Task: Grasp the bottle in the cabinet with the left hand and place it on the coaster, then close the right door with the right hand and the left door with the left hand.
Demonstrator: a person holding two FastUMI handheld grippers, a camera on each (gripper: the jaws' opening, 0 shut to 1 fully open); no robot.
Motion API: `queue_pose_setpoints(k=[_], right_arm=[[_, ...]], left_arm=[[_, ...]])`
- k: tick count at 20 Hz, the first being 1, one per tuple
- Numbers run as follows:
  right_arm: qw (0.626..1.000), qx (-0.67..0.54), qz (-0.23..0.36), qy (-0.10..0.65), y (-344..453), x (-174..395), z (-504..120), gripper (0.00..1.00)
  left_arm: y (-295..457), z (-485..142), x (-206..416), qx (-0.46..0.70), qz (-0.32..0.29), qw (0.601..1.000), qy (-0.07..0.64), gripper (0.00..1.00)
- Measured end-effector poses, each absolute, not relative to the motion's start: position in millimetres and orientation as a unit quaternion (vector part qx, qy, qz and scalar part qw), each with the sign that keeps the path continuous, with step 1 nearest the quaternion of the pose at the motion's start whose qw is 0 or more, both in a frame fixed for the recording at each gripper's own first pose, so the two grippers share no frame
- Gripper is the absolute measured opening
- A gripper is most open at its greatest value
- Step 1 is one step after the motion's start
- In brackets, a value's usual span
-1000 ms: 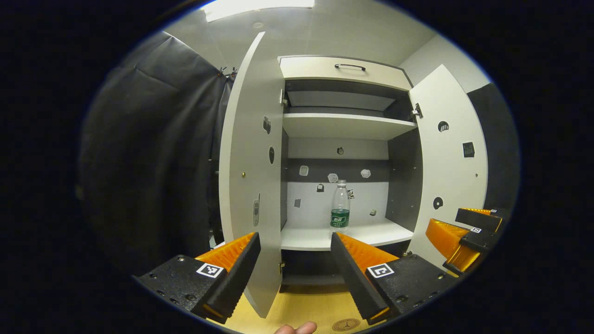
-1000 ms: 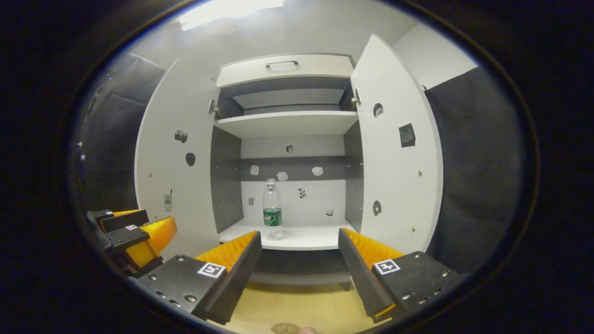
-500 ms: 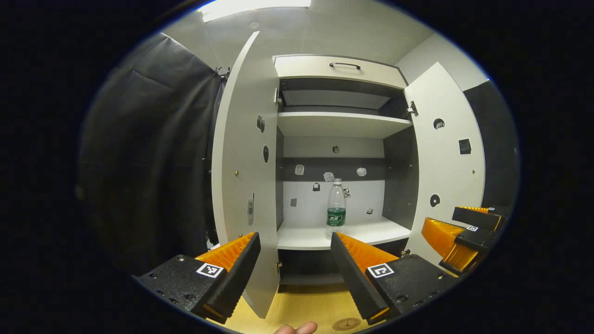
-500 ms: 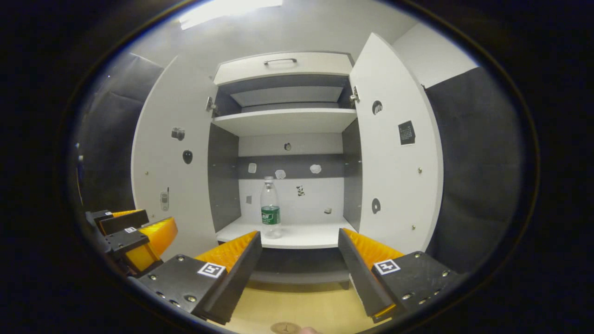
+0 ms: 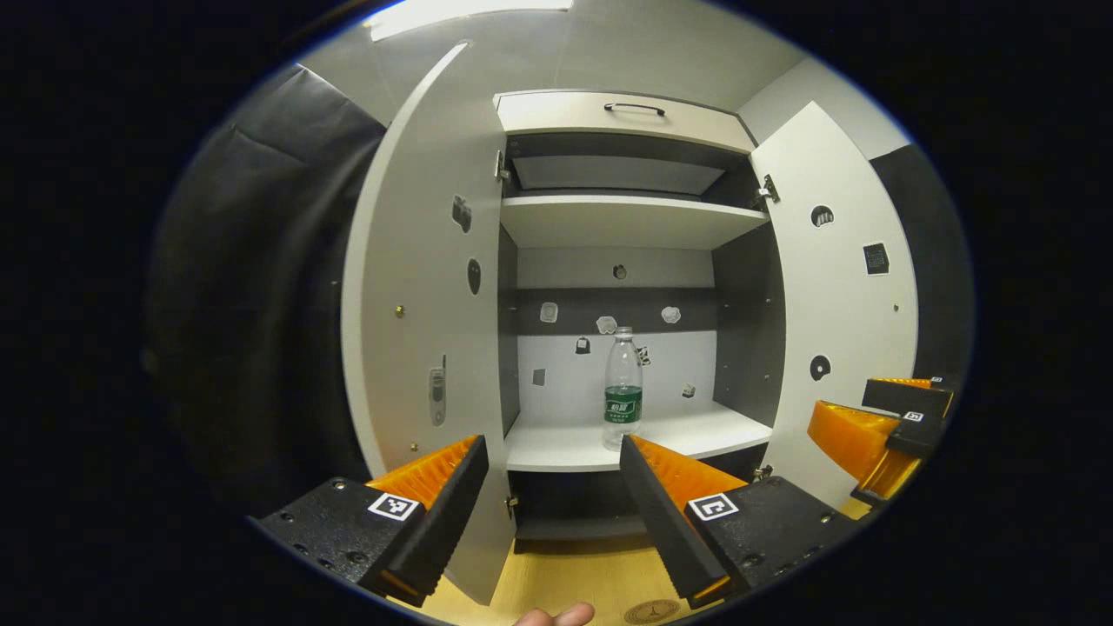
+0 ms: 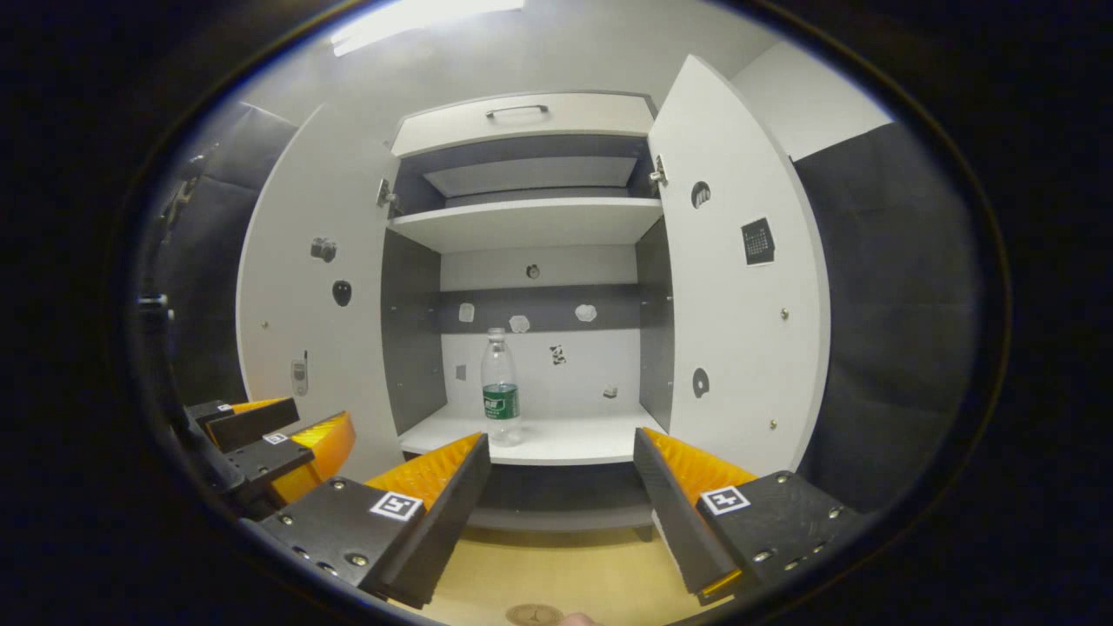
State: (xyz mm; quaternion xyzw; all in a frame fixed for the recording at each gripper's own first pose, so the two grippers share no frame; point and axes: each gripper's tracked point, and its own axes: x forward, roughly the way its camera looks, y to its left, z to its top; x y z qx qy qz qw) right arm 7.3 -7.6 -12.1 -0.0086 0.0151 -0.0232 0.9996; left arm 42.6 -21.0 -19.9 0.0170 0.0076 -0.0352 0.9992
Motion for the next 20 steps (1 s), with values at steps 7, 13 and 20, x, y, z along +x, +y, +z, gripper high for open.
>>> queue_pose_setpoints(k=[7, 13, 20], right_arm=[[0.999, -0.013, -0.039, 0.035, -24, 18, -25, 1.00], [0.998, -0.007, -0.055, 0.041, -38, 28, -29, 1.00], [0.995, -0.015, -0.071, 0.065, -49, 39, -43, 0.97]], left_arm=[[-46, -38, 111, 0.010, -0.054, 0.998, 0.018, 0.97], [-66, -50, 171, 0.000, -0.070, 0.997, 0.030, 0.97], [-97, -64, 234, 0.005, -0.094, 0.995, 0.044, 0.97]])
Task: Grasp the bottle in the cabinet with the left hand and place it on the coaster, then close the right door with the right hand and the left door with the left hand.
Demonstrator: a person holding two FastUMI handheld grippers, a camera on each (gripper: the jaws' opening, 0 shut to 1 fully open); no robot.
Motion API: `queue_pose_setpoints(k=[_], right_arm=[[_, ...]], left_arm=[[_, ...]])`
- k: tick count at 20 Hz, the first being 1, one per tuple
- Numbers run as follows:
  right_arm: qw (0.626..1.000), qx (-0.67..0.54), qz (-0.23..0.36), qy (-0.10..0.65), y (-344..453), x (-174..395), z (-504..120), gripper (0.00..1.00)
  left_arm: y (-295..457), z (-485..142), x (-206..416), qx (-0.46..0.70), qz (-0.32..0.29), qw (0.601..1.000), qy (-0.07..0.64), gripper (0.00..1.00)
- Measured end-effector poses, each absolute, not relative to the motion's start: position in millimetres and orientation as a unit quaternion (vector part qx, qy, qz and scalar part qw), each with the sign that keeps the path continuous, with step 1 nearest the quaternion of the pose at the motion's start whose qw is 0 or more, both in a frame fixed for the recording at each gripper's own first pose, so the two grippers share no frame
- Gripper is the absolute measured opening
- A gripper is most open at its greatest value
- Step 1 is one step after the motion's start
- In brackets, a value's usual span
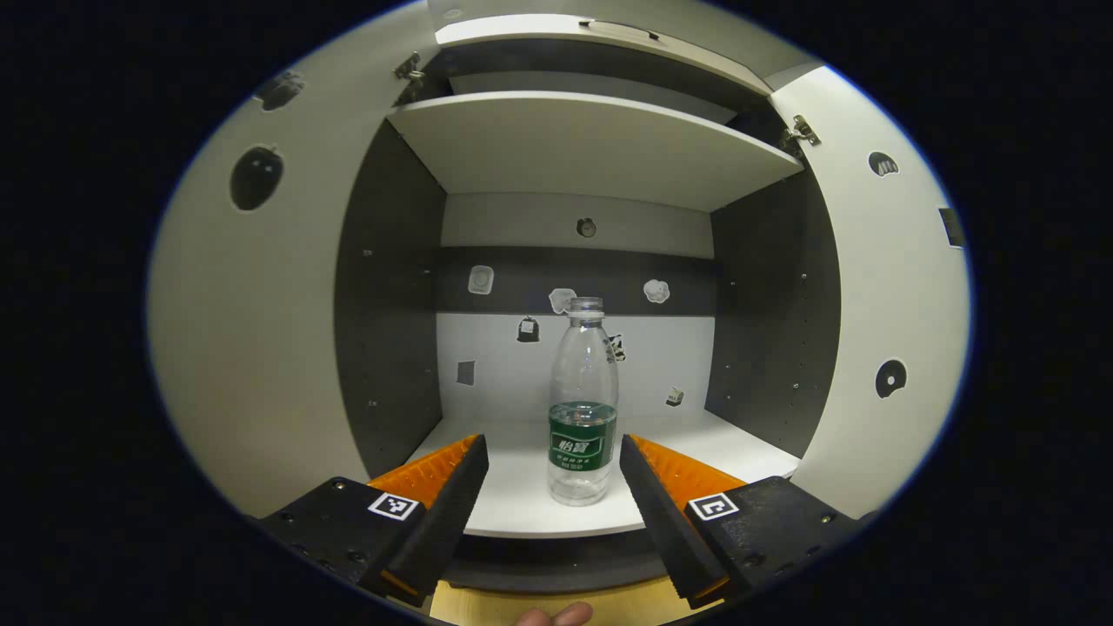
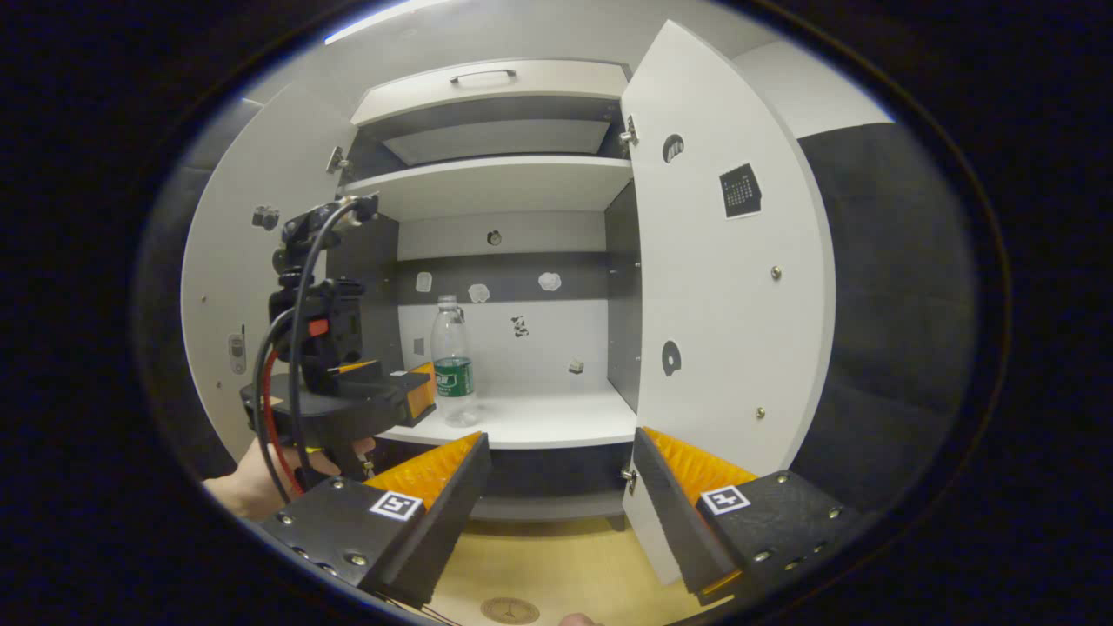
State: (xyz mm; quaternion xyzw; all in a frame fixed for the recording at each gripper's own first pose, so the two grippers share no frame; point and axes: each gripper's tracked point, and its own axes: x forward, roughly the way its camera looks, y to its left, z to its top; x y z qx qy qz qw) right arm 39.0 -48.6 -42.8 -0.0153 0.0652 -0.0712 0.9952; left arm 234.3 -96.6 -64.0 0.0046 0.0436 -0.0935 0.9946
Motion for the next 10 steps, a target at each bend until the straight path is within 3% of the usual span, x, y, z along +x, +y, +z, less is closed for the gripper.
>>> queue_pose_setpoints(k=[10], right_arm=[[0.991, -0.027, -0.089, 0.094, -59, 44, -57, 1.00]], left_arm=[[-121, -68, 304, 0.004, -0.104, 0.994, 0.045, 0.97]])
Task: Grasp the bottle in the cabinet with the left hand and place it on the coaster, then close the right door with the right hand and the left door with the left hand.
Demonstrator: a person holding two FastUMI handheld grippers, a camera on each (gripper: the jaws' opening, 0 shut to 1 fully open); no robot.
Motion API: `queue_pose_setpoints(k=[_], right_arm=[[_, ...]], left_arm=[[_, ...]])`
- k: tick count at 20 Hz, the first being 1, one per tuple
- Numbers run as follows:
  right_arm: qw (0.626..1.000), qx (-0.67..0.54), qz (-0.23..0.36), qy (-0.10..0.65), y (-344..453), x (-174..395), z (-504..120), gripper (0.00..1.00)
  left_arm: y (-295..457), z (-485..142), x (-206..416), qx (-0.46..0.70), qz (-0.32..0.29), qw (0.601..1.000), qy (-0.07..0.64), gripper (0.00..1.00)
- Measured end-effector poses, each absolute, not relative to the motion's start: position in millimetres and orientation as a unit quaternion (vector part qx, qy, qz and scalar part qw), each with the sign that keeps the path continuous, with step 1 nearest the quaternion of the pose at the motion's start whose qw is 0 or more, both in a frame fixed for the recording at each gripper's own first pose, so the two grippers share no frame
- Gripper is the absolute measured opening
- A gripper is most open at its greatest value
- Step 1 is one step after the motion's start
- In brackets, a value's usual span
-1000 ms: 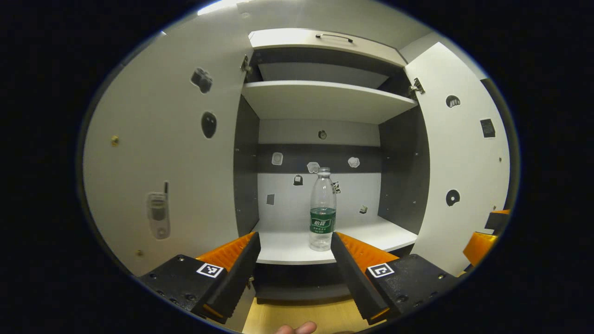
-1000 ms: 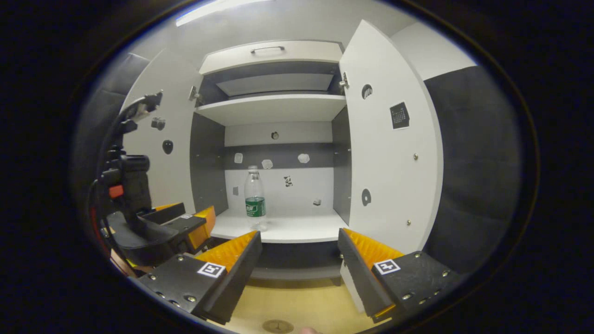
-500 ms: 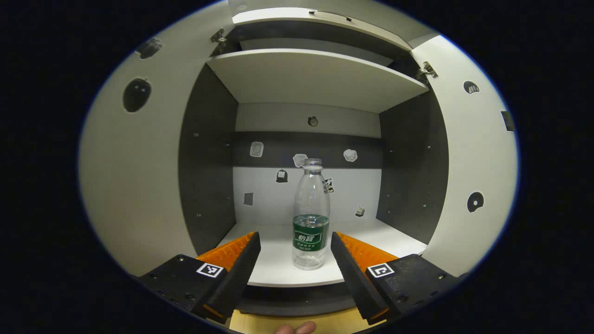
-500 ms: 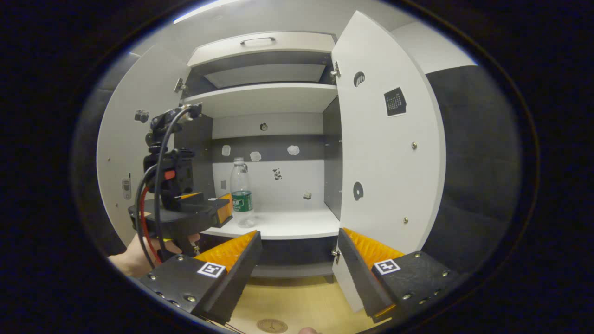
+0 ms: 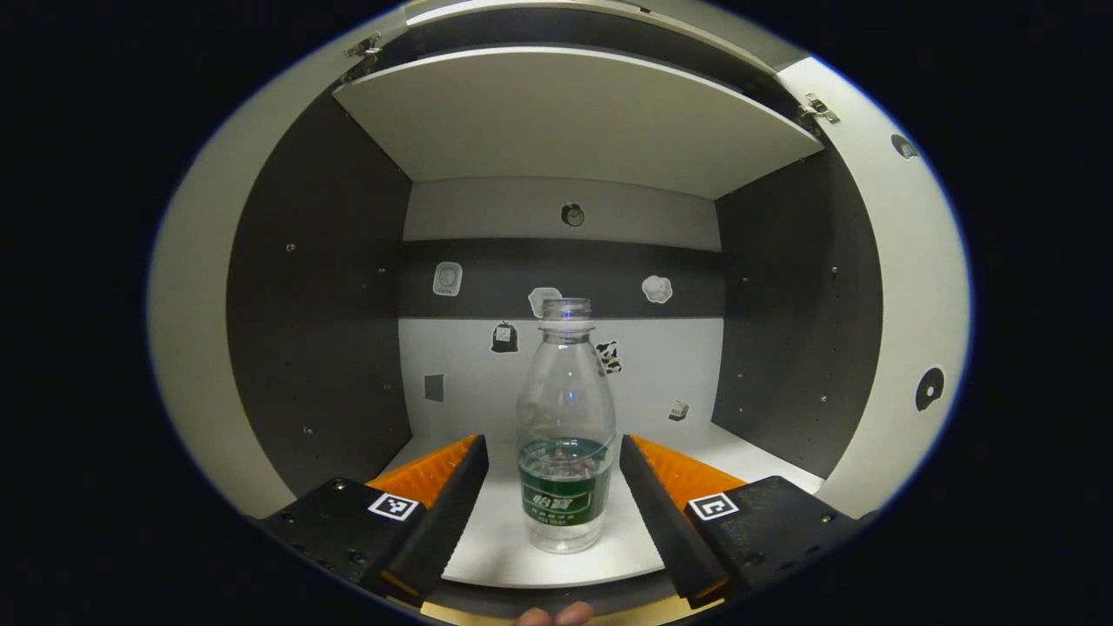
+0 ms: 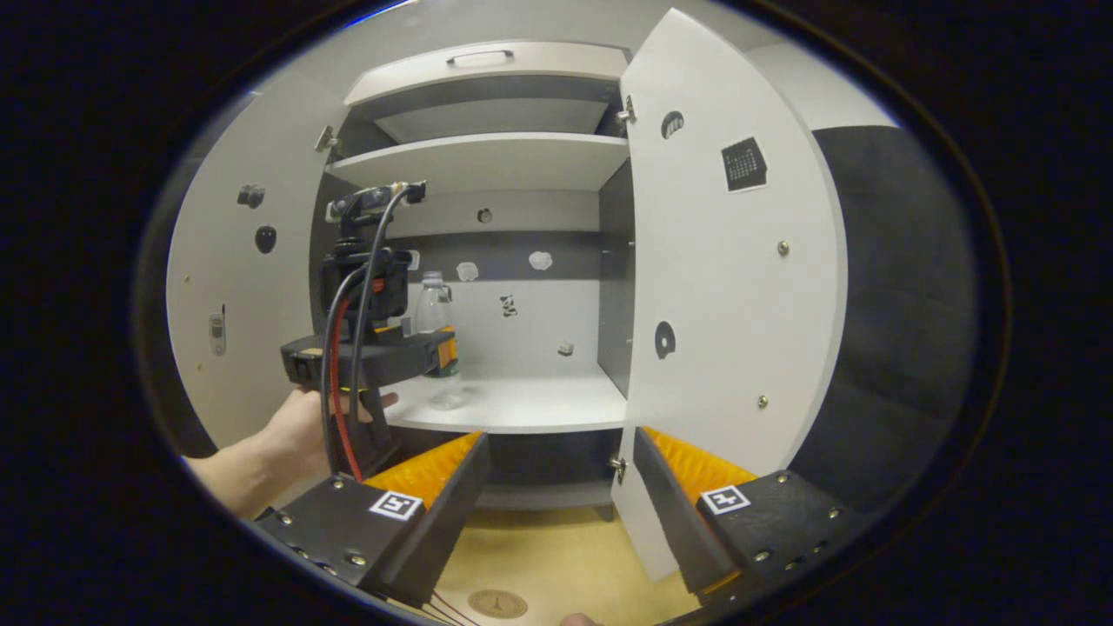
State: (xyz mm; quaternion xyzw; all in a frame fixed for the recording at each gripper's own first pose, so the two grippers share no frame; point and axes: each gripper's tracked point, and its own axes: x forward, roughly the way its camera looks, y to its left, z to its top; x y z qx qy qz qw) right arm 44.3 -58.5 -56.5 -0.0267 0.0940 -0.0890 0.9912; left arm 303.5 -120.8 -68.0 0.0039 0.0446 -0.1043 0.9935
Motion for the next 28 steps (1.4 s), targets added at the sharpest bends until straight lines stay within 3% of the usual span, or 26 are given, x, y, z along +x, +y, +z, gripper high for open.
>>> queue_pose_setpoints(k=[6, 9, 12, 21, 28], right_arm=[[0.989, -0.028, -0.097, 0.109, -68, 40, -63, 1.00], [0.988, -0.024, -0.096, 0.115, -71, 35, -69, 0.98], [0.989, -0.020, -0.090, 0.118, -69, 32, -71, 1.00], [0.991, -0.001, -0.063, 0.116, -67, 16, -75, 1.00], [0.991, 0.017, -0.054, 0.125, -76, -6, -85, 1.00]], left_arm=[[-132, -75, 330, 0.008, -0.109, 0.993, 0.051, 0.97], [-134, -75, 330, 0.015, -0.115, 0.992, 0.050, 0.82], [-127, -66, 323, 0.020, -0.108, 0.993, 0.041, 0.82], [-119, -49, 242, 0.015, -0.117, 0.993, 0.019, 0.81], [-116, -77, 164, 0.025, -0.103, 0.994, 0.025, 0.81]])
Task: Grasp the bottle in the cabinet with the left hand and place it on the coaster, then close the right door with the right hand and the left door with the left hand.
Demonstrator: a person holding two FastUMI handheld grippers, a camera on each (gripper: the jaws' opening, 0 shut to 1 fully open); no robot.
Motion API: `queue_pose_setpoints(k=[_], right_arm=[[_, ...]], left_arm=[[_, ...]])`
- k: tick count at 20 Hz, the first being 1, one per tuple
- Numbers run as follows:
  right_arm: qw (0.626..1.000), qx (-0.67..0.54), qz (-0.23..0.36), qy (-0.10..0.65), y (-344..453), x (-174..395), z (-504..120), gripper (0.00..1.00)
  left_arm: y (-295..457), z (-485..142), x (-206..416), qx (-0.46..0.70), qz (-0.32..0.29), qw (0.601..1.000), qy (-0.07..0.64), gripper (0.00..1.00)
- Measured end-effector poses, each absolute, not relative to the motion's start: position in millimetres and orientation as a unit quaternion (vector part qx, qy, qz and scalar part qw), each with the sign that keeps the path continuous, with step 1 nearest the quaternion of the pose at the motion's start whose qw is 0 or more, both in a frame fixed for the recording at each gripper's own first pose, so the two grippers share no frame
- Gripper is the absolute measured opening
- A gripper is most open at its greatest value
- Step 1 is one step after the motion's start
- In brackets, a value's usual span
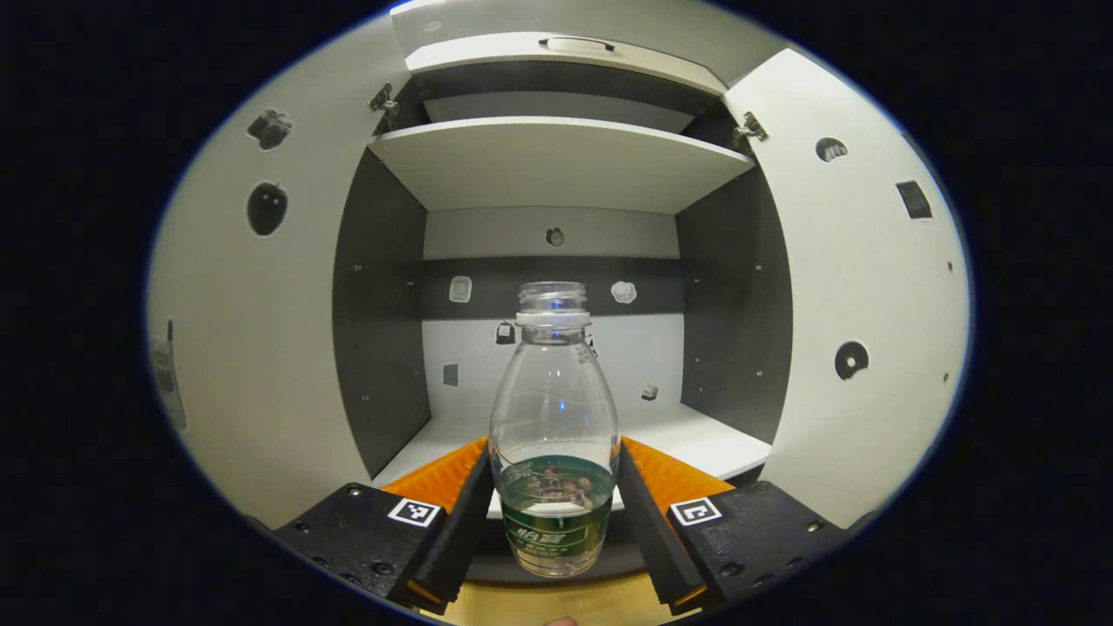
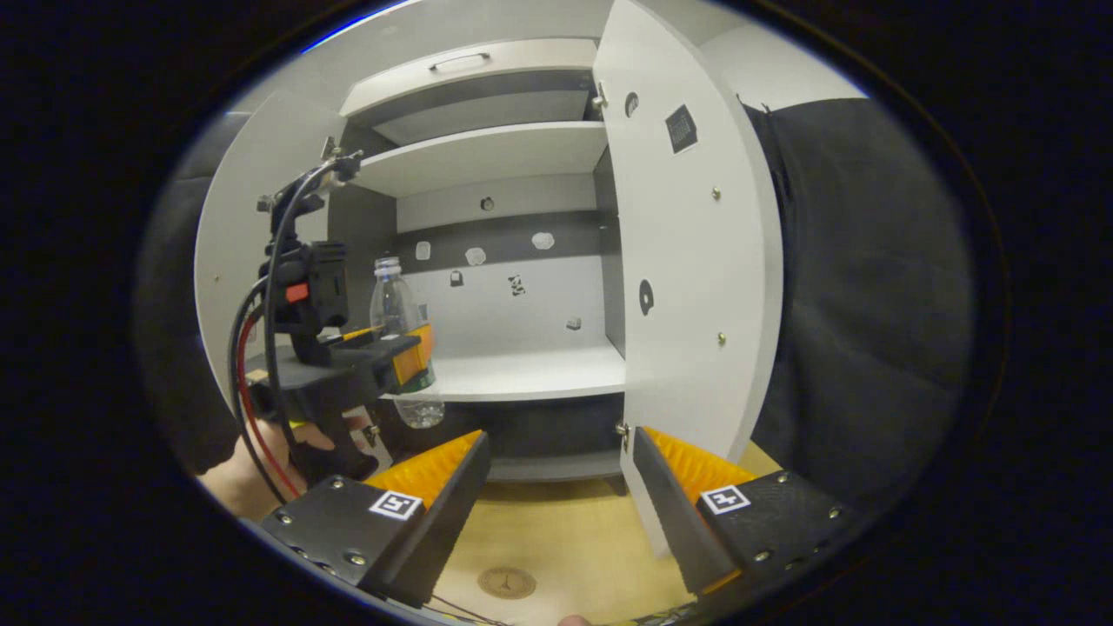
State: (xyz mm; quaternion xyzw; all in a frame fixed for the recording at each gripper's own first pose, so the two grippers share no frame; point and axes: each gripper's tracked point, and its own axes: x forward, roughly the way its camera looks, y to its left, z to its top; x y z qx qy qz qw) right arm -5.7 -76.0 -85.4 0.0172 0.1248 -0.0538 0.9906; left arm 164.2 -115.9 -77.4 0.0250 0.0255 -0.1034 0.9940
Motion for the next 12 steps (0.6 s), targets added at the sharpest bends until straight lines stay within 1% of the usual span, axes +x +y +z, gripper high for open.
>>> queue_pose_setpoints(k=[5, 12], right_arm=[[0.987, 0.037, -0.049, 0.147, -85, -21, -101, 1.00], [0.984, 0.035, -0.068, 0.160, -111, -45, -112, 1.00]], left_arm=[[-125, -132, 119, 0.040, -0.106, 0.992, 0.057, 0.81], [-143, -239, 51, 0.044, -0.124, 0.983, 0.128, 0.81]])
